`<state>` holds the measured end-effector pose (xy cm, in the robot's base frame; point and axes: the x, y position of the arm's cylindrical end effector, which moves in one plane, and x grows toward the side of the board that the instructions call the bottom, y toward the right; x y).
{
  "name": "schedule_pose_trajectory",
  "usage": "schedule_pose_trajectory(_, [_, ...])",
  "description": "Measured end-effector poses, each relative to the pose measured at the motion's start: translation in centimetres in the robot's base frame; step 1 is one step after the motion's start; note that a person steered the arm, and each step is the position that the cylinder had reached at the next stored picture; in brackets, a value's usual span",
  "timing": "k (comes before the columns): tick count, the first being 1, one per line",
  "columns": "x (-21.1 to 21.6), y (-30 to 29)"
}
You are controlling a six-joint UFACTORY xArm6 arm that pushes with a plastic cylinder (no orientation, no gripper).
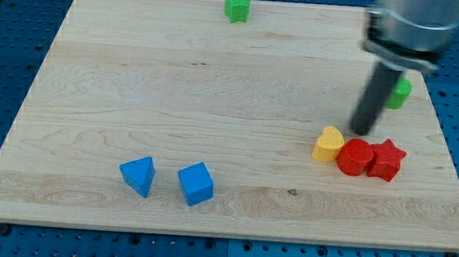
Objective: Slide green circle towards blue triangle
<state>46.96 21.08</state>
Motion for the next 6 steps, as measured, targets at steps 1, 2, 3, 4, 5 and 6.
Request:
schedule_pose_trajectory(1, [0.1,10.5])
schedule_pose_trajectory(2, [-0.2,13.4])
schedule_pose_trajectory(3, [-3.2,13.3])
schedule_pose_trajectory(4, [-6.2,12.3])
schedule_pose_trajectory(5, [-6.2,11.5])
schedule_pose_trajectory(6, [-6.4,7.6])
